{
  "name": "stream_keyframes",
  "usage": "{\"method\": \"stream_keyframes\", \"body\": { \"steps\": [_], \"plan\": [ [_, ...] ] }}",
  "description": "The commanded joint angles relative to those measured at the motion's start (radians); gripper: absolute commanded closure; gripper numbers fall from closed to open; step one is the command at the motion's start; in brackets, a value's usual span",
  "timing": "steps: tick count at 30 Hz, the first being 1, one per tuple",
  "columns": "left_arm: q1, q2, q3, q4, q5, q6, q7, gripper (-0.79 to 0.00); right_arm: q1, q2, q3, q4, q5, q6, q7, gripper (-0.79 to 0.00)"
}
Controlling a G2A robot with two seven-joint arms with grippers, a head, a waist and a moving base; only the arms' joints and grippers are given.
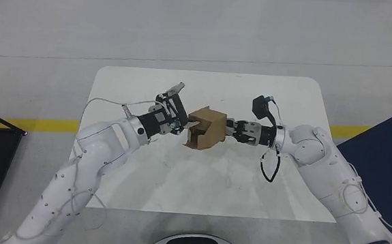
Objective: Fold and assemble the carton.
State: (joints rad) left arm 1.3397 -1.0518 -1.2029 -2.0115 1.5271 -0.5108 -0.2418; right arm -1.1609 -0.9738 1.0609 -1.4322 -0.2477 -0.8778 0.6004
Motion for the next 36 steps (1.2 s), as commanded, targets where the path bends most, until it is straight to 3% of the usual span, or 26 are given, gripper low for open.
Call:
{"method": "stream_keyframes", "body": {
  "steps": [1,5,7,10,13,19,22,31,34,35,36],
  "plan": [
    [0.024,0.004,-0.074,0.012,-0.063,0.032,0.032,-0.785,0.000,0.000,0.002,0.001,-0.001,0.002,-0.002,0.000],
    [0.108,0.018,-0.258,0.029,-0.228,0.010,0.121,-0.785,0.000,0.001,0.006,0.006,0.000,0.008,-0.009,0.000],
    [0.164,0.026,-0.330,0.027,-0.262,-0.050,0.151,-0.785,0.000,0.001,0.008,0.011,0.004,0.010,-0.012,0.000],
    [0.252,0.037,-0.358,0.033,-0.239,-0.204,0.195,-0.785,0.003,0.001,0.010,0.026,0.026,0.015,-0.018,0.000],
    [0.285,0.041,-0.327,0.068,-0.211,-0.300,0.238,-0.785,0.008,-0.001,0.007,0.033,0.040,0.021,-0.014,0.000],
    [0.261,0.029,-0.192,0.116,-0.136,-0.265,0.310,-0.785,0.013,-0.002,0.002,0.034,0.039,0.024,-0.011,0.000],
    [0.247,0.025,-0.141,0.134,-0.123,-0.299,0.378,-0.785,0.012,-0.002,0.005,0.036,0.043,0.030,-0.018,0.000],
    [0.212,0.021,-0.090,0.175,-0.101,-0.291,0.471,-0.763,0.017,-0.002,0.008,0.050,0.080,0.028,-0.006,0.000],
    [0.191,0.017,-0.079,0.190,-0.148,-0.277,0.440,-0.591,0.017,-0.003,0.008,0.053,0.084,0.034,-0.006,0.000],
    [0.183,0.015,-0.073,0.198,-0.173,-0.273,0.424,-0.496,0.018,-0.003,0.008,0.053,0.084,0.039,-0.006,0.000],
    [0.171,0.013,-0.067,0.204,-0.197,-0.272,0.404,-0.462,0.018,-0.003,0.007,0.053,0.084,0.045,-0.006,0.000]
  ]
}}
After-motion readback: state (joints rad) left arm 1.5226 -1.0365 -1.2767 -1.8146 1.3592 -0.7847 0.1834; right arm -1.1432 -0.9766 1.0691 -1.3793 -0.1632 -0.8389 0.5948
